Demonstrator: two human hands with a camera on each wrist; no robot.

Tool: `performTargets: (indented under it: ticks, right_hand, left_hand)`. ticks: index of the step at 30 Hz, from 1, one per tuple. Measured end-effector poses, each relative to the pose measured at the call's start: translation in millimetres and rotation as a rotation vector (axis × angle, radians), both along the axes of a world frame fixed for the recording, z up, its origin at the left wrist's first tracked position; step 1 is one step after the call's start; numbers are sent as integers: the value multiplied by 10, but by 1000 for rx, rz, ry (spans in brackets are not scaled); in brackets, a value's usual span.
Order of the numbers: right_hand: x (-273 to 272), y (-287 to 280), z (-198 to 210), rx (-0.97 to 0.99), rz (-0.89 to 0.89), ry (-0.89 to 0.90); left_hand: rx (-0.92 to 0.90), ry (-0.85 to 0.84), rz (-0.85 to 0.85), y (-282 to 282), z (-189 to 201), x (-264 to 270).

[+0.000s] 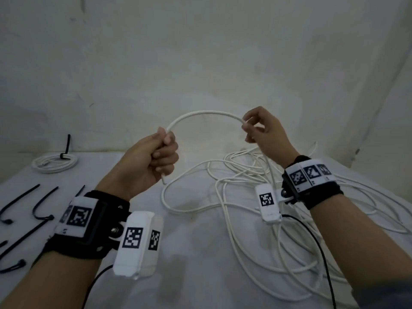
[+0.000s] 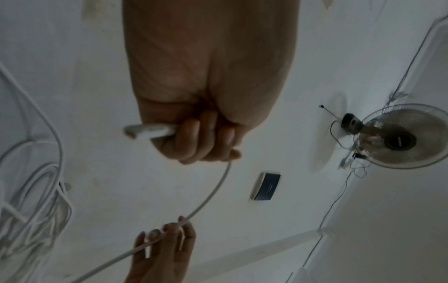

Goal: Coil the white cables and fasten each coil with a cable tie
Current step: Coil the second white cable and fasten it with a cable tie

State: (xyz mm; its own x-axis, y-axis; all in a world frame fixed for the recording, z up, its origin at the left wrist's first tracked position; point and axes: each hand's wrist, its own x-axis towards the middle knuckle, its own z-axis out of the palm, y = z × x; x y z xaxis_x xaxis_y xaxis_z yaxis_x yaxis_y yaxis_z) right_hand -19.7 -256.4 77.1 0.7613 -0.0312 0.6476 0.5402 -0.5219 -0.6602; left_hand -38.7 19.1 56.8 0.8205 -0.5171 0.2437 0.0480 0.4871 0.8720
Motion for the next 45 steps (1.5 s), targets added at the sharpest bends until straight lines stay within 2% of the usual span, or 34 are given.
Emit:
performTargets:
  ticks: [2,6,11,14,18,22,24,28,32,34,37,41,45]
  right_hand:
    - [-26,34,-113,-106,55,50]
    - [-146,160,-341,-552,90,115]
    - [-424,560,-401,-1024,175,52]
    - [-567,813,-368,-1224,149,-124]
    - [-645,958,-241,-1107,235,-358]
    - [-633,979,-57,-871,236,-301]
    - [-608,935,-3,-781,208,-241]
    - [-468,845,13,-531,126,-174]
    - [-321,856,-77,-354,173,-92]
    - [-277,870,-89,-315,197,-78]
    - [-229,891,-43,-359,176,-96]
    - [-181,922,-27,-347,176,-79]
    - [-184,778,-86,-213,231,51]
  left_hand:
    - [-139,39,37,41,41,47]
    - [-294,53,151,110,108,128]
    - [-315,7,213,55,67,197]
    - [-232,-12,233,-48,12,193]
    - [1,-79,284,-159,-97,104]
    - [226,-204,278,-200,-222,16]
    - [263,-233,237,-209,-248,-23]
    - [230,-249,105,-267,-257,-81]
    - [95,-186,49,-294,-293,-70]
    - [43,-126,25,-304,-313,-77]
    - [3,-34,-35,-318,-309,-91]
    - [3,-13,-62,-303,-288,-66]
    - [-180,61,-77,-248,-294,-44]
